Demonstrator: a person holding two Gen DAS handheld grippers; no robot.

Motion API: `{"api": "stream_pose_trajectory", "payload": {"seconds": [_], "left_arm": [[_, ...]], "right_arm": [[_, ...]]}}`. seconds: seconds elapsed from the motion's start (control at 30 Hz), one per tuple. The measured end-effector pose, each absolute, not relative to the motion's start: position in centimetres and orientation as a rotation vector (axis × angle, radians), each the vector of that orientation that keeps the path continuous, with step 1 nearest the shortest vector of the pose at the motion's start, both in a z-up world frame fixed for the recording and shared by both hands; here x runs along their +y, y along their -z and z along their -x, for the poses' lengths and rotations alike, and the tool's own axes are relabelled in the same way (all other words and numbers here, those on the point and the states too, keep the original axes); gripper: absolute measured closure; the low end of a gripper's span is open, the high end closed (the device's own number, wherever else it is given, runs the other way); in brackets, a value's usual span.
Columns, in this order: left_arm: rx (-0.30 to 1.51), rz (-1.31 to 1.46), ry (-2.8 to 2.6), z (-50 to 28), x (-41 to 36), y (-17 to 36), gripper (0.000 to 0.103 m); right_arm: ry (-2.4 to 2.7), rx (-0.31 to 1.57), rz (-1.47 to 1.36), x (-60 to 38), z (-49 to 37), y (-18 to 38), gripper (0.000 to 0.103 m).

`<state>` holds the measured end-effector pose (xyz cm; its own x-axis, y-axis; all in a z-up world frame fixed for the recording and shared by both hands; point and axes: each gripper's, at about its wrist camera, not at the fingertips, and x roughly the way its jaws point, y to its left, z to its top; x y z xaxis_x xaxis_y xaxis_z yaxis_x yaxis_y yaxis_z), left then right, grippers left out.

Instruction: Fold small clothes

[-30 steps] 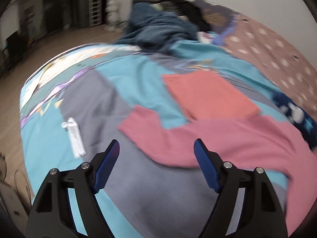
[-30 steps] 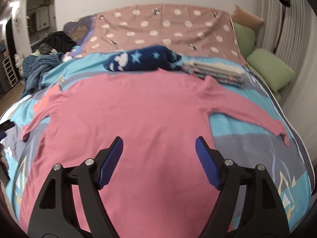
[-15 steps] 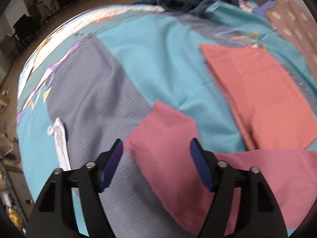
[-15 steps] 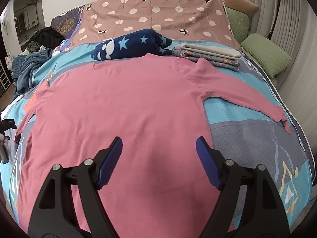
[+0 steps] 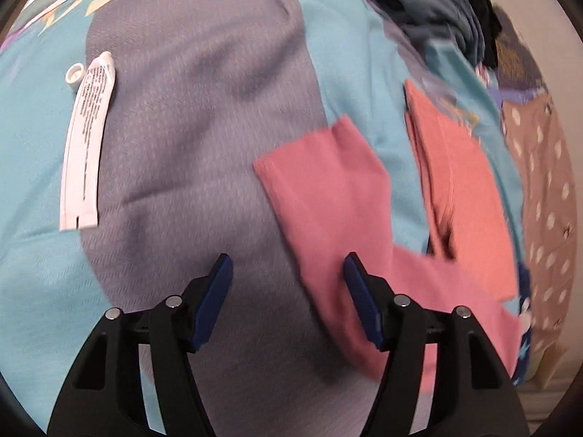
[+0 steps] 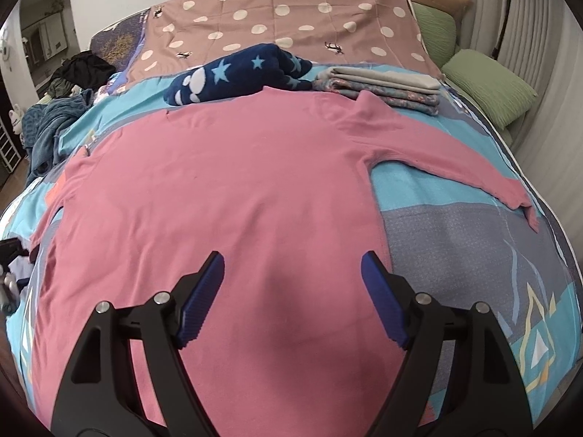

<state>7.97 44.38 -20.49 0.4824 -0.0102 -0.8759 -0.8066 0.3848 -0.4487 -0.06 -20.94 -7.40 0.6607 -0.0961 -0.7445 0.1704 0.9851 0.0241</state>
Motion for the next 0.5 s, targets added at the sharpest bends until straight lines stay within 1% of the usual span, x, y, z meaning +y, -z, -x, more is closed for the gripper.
{"api": "stream_pose_trajectory", "payload": {"seconds": [0.03, 0.07, 0.13, 0.17, 0.23, 0.33, 0.43, 0.5], "left_arm": [[0.885, 1.085, -0.580, -8.0, 44.6, 20.3, 0.084], [0.828, 1.140, -0.492, -8.2, 44.9, 20.2, 0.102], [0.748, 1.189, -0.428, -8.2, 44.8, 18.9, 0.102], [0.716, 1.147, -0.415, -8.4, 44.2, 17.4, 0.102], [0.651, 1.016, -0.356, -9.3, 42.0, 13.1, 0.102], [0.580, 0.915, -0.186, -10.9, 37.8, 7.3, 0.102], [0.528, 0.773, 0.024, -12.5, 30.7, 0.9, 0.102], [0.521, 0.685, 0.152, -13.2, 25.5, -2.3, 0.102]], "right_arm": [[0.155, 0.832, -0.096, -21.1, 0.2, 7.3, 0.024], [0.162, 0.829, -0.101, -21.3, 0.3, 7.2, 0.024], [0.178, 0.826, -0.111, -21.8, 0.4, 7.2, 0.024], [0.190, 0.826, -0.117, -22.2, 0.5, 7.2, 0.024], [0.205, 0.827, -0.122, -22.7, 0.5, 7.2, 0.024], [0.213, 0.825, -0.131, -23.3, 0.4, 7.2, 0.024], [0.204, 0.814, -0.143, -23.5, 0.4, 7.0, 0.024], [0.195, 0.807, -0.144, -23.5, 0.5, 7.0, 0.024]]}}
